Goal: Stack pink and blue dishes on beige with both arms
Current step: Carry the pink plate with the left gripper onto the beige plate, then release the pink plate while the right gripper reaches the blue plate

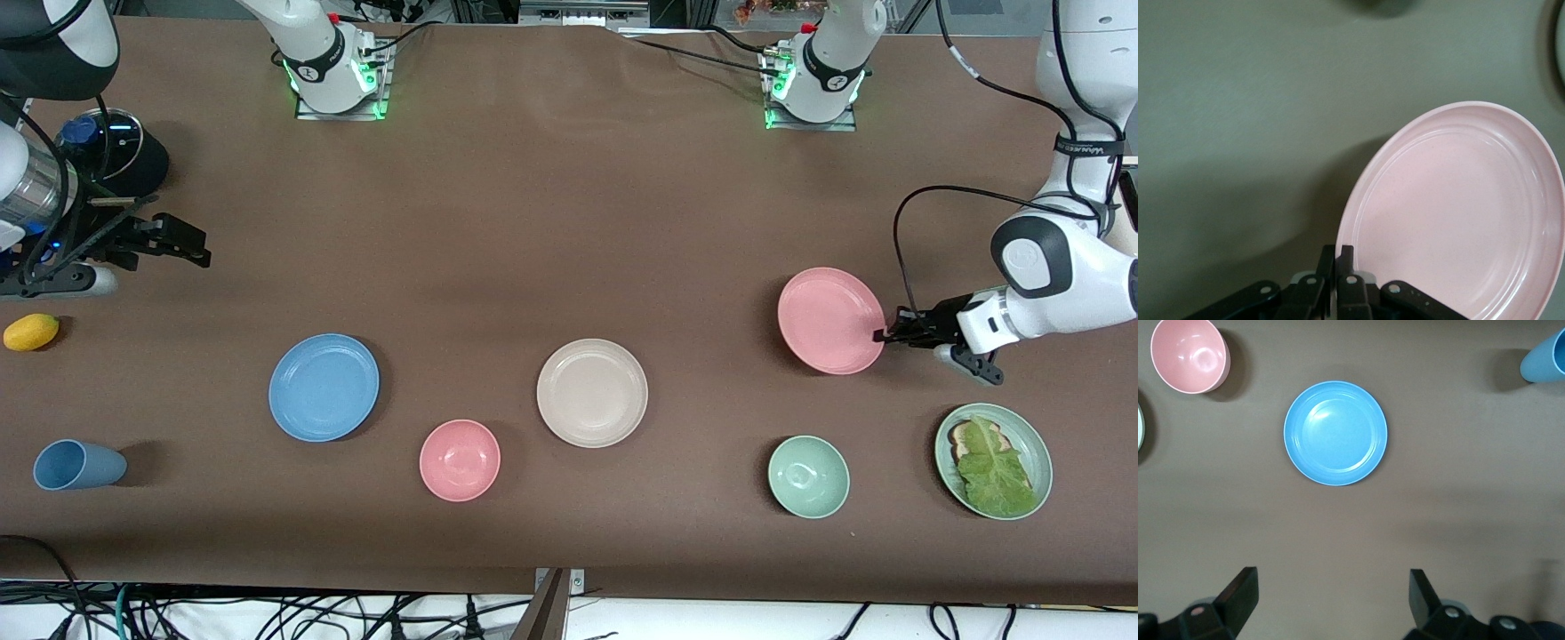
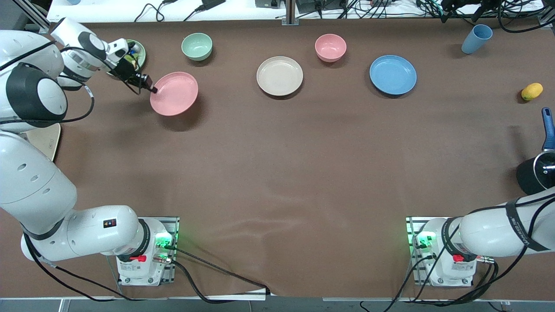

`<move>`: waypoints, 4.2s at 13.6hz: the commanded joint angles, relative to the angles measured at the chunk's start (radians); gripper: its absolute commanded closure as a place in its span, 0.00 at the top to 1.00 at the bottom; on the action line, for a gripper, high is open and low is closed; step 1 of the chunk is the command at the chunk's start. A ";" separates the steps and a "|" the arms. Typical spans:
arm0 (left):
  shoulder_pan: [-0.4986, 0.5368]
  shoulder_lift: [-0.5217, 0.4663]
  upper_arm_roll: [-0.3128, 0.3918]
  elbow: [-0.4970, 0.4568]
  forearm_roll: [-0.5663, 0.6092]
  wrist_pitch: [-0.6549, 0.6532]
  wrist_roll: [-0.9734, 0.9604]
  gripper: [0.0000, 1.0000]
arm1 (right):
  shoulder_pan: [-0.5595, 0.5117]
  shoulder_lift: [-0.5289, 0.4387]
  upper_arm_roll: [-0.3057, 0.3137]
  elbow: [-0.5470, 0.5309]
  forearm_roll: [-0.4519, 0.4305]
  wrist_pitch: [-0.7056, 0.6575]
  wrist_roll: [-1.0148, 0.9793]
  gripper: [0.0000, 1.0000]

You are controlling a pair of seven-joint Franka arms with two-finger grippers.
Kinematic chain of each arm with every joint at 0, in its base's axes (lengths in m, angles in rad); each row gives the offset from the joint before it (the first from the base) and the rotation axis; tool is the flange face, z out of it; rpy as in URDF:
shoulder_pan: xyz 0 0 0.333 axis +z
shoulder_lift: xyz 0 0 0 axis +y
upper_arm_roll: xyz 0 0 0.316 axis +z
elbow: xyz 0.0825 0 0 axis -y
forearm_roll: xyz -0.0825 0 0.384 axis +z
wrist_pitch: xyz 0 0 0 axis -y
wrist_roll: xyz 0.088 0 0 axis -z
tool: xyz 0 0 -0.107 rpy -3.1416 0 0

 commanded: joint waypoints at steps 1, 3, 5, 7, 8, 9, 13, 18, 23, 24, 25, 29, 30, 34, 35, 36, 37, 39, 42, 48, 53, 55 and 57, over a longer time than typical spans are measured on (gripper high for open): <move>-0.066 -0.011 -0.038 0.037 -0.019 -0.016 -0.152 0.00 | -0.007 0.001 0.000 0.013 0.018 -0.015 -0.003 1.00; -0.146 -0.011 -0.041 0.065 -0.018 -0.016 -0.305 0.00 | -0.007 0.001 0.001 0.013 0.018 -0.015 -0.004 1.00; -0.218 -0.006 -0.041 0.094 -0.016 -0.013 -0.404 0.00 | -0.007 0.000 0.000 0.013 0.018 -0.014 -0.004 1.00; -0.297 0.006 -0.041 0.129 -0.001 -0.008 -0.523 0.00 | -0.007 0.001 0.000 0.013 0.018 -0.015 -0.006 1.00; -0.330 0.012 -0.041 0.151 0.029 -0.007 -0.609 0.00 | -0.012 0.001 0.000 0.011 0.018 -0.014 -0.006 1.00; -0.363 0.016 -0.041 0.171 0.051 -0.007 -0.686 0.00 | -0.018 0.001 -0.002 0.011 0.018 -0.014 -0.007 1.00; -0.466 0.055 -0.041 0.185 0.057 0.094 -0.826 0.00 | -0.020 0.001 0.000 0.013 0.018 -0.005 -0.006 1.00; -0.543 0.140 -0.040 0.263 0.056 0.164 -0.947 0.00 | -0.064 0.020 -0.003 0.018 0.020 -0.003 -0.009 1.00; -0.575 0.229 -0.038 0.340 0.057 0.222 -1.010 0.00 | -0.063 0.027 -0.002 0.022 0.017 0.011 -0.009 1.00; -0.577 0.239 -0.038 0.355 0.057 0.223 -1.027 0.00 | -0.061 0.038 -0.002 0.022 0.011 0.018 -0.009 1.00; -0.577 0.255 -0.038 0.375 0.057 0.223 -1.035 0.00 | -0.063 0.046 -0.002 0.022 0.006 0.031 -0.009 1.00; -0.592 0.308 -0.035 0.430 0.056 0.263 -1.067 0.00 | -0.064 0.096 -0.002 0.027 -0.017 0.071 -0.208 1.00; -0.597 0.319 -0.034 0.444 0.056 0.263 -1.074 0.00 | -0.064 0.098 -0.002 0.027 -0.017 0.075 -0.214 1.00; -0.609 0.332 -0.032 0.452 0.057 0.269 -1.079 0.00 | -0.063 0.161 -0.002 0.027 -0.043 0.112 -0.230 1.00; -0.611 0.335 -0.032 0.452 0.057 0.270 -1.079 0.00 | -0.058 0.180 -0.002 0.027 -0.045 0.138 -0.228 1.00; -0.609 0.339 -0.031 0.452 0.057 0.271 -1.079 0.00 | -0.059 0.200 -0.002 0.025 -0.045 0.170 -0.228 1.00; -0.611 0.341 -0.031 0.452 0.057 0.279 -1.079 0.00 | -0.064 0.220 -0.002 0.024 -0.043 0.188 -0.228 1.00; -0.609 0.345 -0.031 0.452 0.057 0.280 -1.076 0.00 | -0.063 0.280 -0.002 0.025 -0.043 0.228 -0.225 1.00; -0.605 0.355 -0.029 0.452 0.057 0.283 -1.065 0.18 | -0.060 0.395 0.000 0.027 -0.041 0.369 -0.214 1.00; -0.598 0.350 -0.029 0.452 0.054 0.285 -1.071 0.67 | -0.055 0.526 0.001 0.027 -0.031 0.546 -0.211 0.99; -0.574 0.226 -0.028 0.433 0.057 0.135 -1.075 1.00 | -0.059 0.581 0.001 0.019 -0.026 0.618 -0.210 0.99; -0.543 0.172 -0.018 0.433 0.062 0.019 -1.071 1.00 | -0.061 0.587 0.001 0.013 -0.025 0.618 -0.210 0.95; -0.505 0.123 -0.017 0.441 0.150 -0.092 -1.070 1.00 | -0.063 0.596 0.003 0.013 -0.025 0.618 -0.210 0.92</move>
